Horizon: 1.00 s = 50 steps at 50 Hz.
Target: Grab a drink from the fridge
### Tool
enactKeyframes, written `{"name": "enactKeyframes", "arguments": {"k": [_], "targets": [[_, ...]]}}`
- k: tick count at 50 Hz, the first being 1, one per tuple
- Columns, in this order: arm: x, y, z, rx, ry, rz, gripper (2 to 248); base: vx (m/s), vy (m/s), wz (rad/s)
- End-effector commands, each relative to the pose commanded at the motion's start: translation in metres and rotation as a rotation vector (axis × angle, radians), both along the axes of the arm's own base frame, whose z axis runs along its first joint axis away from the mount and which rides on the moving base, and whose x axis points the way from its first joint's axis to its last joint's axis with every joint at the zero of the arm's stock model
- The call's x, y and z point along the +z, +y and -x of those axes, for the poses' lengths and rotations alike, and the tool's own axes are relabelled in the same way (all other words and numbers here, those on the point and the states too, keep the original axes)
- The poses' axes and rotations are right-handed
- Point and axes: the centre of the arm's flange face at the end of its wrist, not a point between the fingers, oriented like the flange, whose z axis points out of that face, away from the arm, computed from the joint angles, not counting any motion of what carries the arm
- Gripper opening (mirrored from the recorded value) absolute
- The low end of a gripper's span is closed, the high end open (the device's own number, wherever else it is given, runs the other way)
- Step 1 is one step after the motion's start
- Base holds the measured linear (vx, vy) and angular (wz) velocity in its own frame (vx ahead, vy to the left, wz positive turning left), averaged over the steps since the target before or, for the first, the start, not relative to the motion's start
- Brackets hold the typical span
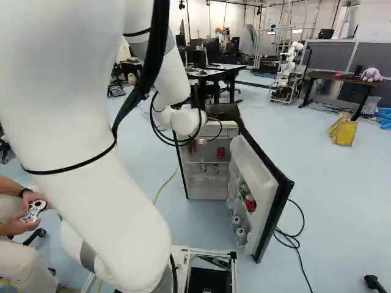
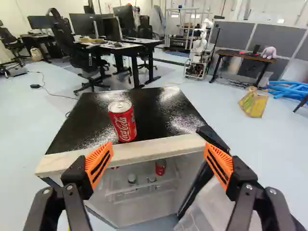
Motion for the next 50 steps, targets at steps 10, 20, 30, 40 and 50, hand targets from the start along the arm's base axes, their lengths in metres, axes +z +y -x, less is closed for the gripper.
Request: {"name": "enactKeyframes", "arguments": {"k": [10,20,30,40,50], "targets": [[0.007,-0.015,0.010,-0.062,0.011,-0.018,247,0.000,0.000,0.000],[0.015,-0.031,0.017,-0.124,0.013,-0.036,247,0.000,0.000,0.000],[0.023,-0.046,0.024,-0.182,0.013,-0.054,247,0.000,0.000,0.000],[0.032,-0.061,0.028,-0.232,0.013,-0.069,247,0.000,0.000,0.000],[0.036,-0.077,0.028,-0.278,0.024,-0.088,247,0.000,0.000,0.000]]}}
